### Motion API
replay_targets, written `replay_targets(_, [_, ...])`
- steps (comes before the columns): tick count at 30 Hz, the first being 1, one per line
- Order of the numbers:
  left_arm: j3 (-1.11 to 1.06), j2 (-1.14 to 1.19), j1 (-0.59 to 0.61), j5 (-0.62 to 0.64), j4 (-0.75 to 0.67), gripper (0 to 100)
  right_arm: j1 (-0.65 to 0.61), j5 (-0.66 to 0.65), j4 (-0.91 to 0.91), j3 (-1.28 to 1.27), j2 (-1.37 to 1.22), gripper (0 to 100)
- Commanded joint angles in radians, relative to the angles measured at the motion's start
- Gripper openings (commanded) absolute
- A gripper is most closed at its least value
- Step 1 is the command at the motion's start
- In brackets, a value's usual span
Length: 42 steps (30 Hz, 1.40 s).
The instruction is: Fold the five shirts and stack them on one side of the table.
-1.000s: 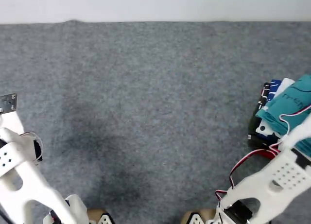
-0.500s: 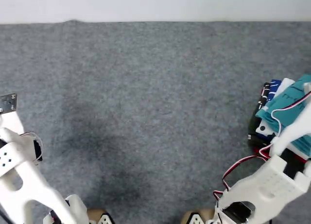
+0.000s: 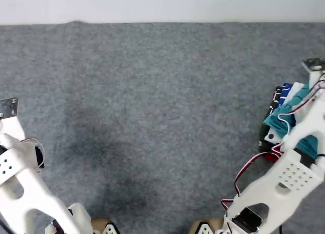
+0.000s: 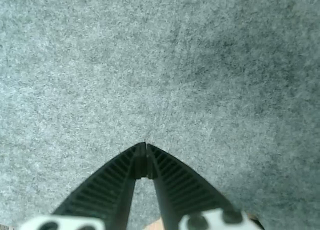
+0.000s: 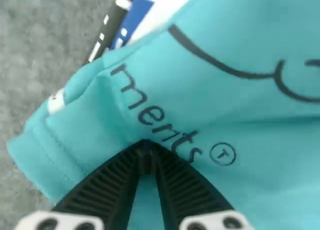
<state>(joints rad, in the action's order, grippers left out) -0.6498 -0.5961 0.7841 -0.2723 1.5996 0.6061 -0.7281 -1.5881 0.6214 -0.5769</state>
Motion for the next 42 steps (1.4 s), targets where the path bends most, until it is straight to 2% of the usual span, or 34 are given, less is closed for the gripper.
replay_targets(1, [0.002, -0.021, -0.006, 0.005, -0.003, 1, -0.018, -0.002, 0.004, 0.087, 0.151, 1.0])
replay_targets(4, [0.002, -0.021, -0.006, 0.005, -0.003, 1, 0.001, -0.002, 0.082, 0.106, 0.213, 1.0])
replay_targets(8, [0.002, -0.026, -0.006, 0.005, -0.003, 1, 0.030, -0.002, 0.274, 0.101, 0.211, 1.0])
replay_targets(16, [0.002, -0.023, -0.006, 0.005, -0.002, 1, 0.044, -0.006, 0.607, 0.103, -0.084, 1.0])
replay_targets(22, [0.002, -0.026, -0.006, 0.005, -0.002, 1, 0.050, -0.003, 0.707, 0.107, -0.237, 1.0])
replay_targets(27, [0.002, -0.028, -0.006, 0.003, -0.002, 1, 0.047, 0.000, 0.630, 0.107, -0.102, 1.0])
replay_targets(35, [0.010, -0.029, -0.006, 0.003, 0.005, 1, 0.016, 0.000, 0.366, 0.106, 0.139, 1.0])
replay_targets(40, [0.044, -0.046, -0.006, 0.003, 0.046, 1, -0.044, 0.006, 0.045, 0.104, 0.213, 1.0])
replay_targets(42, [0.087, -0.077, -0.014, 0.003, 0.075, 1, -0.084, 0.060, -0.110, 0.104, 0.240, 1.0])
